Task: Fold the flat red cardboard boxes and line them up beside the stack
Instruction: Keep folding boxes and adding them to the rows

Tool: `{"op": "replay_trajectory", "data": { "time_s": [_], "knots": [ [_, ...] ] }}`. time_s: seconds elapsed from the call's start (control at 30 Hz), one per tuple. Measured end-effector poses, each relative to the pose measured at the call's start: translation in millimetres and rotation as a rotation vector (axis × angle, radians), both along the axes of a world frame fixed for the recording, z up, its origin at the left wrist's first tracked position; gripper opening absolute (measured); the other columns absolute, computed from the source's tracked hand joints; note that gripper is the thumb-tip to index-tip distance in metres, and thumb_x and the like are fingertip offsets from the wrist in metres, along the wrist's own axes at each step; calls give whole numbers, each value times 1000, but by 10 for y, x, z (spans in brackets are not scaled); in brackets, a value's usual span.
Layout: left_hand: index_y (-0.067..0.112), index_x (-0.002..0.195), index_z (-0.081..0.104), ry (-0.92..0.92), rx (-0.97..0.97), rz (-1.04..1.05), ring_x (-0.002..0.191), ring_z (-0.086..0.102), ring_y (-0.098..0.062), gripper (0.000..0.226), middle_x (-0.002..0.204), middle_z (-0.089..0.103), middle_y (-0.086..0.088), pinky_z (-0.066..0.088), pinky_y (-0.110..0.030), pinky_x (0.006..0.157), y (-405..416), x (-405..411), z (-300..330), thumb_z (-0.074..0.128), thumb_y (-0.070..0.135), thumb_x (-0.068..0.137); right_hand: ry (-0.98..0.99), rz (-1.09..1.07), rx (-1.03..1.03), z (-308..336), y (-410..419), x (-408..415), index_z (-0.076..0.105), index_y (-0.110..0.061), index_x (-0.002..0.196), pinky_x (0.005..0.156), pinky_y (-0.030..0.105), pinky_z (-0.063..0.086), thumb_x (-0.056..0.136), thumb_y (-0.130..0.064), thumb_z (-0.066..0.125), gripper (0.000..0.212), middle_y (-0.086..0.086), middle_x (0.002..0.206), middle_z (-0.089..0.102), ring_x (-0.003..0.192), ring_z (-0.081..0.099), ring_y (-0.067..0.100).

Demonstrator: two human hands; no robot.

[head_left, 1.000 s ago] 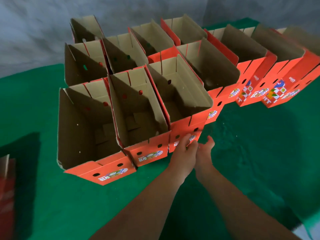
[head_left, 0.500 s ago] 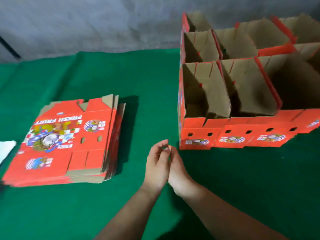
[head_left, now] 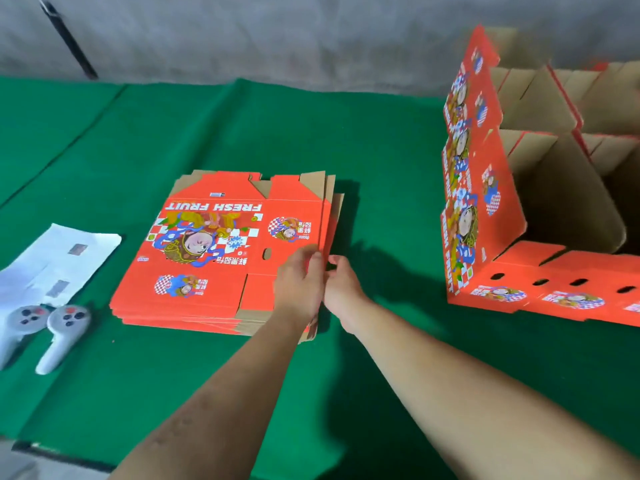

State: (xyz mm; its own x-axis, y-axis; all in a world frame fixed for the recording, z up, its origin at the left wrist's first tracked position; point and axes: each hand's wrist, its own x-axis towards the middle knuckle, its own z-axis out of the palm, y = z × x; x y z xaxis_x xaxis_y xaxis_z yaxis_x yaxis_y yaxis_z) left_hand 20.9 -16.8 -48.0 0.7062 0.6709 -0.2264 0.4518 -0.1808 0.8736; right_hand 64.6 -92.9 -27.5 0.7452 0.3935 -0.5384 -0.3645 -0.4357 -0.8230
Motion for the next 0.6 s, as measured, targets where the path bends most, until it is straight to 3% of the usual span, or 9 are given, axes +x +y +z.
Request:
{"op": "replay_trajectory", "data": {
  "time_s": [0.07, 0.1, 0.13, 0.2, 0.23, 0.33, 0.43, 0.53, 0.6],
  "knots": [
    [35, 156, 42, 363, 363, -67, 157, 22, -32, 57, 166, 37, -1, 11, -52, 127, 256, -107, -183, 34, 55, 103, -59, 15, -129, -47, 88, -13, 42, -21, 149, 101, 34, 47, 99, -34, 57, 54, 9, 146, 54, 123, 59, 27],
    [35, 162, 29, 459, 437, -139, 161, 5, -35, 61, 174, 19, 0, 1, -54, 128, 320, -166, -270, 31, 55, 104, -46, -6, -138, -56, 115, 0, 41, -20, 150, 95, 32, 46, 97, -32, 59, 57, 8, 147, 52, 116, 59, 24],
    [34, 166, 16, 506, 484, -231, 161, -8, -38, 67, 176, 4, 1, -5, -54, 128, 326, -232, -352, 29, 56, 104, -3, -27, -124, -71, 138, 25, 40, -20, 151, 89, 30, 47, 96, -30, 60, 59, 6, 147, 51, 107, 60, 20],
    [35, 167, -1, 525, 558, -373, 159, -15, -39, 75, 176, -13, 2, -6, -53, 127, 214, -351, -484, 28, 61, 103, 83, -66, -79, -113, 162, 75, 37, -21, 154, 93, 32, 47, 96, -29, 60, 63, 3, 145, 52, 110, 61, 19],
    [36, 166, -3, 511, 570, -407, 159, -12, -38, 77, 175, -14, 2, -4, -54, 127, 131, -382, -509, 29, 63, 102, 101, -106, -53, -139, 175, 113, 45, -19, 148, 93, 33, 47, 96, -26, 61, 56, 4, 136, 58, 111, 62, 22],
    [43, 163, 7, 423, 574, -549, 152, 5, -37, 77, 174, -4, 3, 10, -58, 121, -162, -408, -515, 33, 66, 94, 107, -310, -12, -199, 144, 247, 69, -9, 111, 72, 32, 45, 95, -16, 61, 19, 19, 102, 70, 82, 60, 22],
    [48, 157, 27, 208, 577, -677, 143, 26, -32, 67, 168, 20, 12, 23, -47, 111, -351, -440, -445, 44, 64, 95, 97, -474, -129, -240, -145, 379, 60, -7, 114, 64, 31, 40, 99, -38, 59, 35, 15, 98, 64, 82, 60, 26],
    [52, 154, 39, -27, 564, -411, 141, 31, -17, 61, 160, 31, 17, 26, -41, 111, -59, -568, -353, 55, 61, 95, -11, -547, -236, -274, -674, 414, 54, -18, 111, 63, 33, 36, 103, -52, 51, 35, 7, 90, 56, 79, 56, 27],
    [37, 153, 48, -29, 535, -64, 141, 37, -28, 66, 158, 36, -1, 29, -49, 115, 331, -660, -322, 60, 56, 91, -95, -587, -243, -296, -1084, 345, 59, -16, 110, 65, 34, 35, 103, -52, 51, 38, 8, 96, 58, 77, 52, 25]
  ]
}}
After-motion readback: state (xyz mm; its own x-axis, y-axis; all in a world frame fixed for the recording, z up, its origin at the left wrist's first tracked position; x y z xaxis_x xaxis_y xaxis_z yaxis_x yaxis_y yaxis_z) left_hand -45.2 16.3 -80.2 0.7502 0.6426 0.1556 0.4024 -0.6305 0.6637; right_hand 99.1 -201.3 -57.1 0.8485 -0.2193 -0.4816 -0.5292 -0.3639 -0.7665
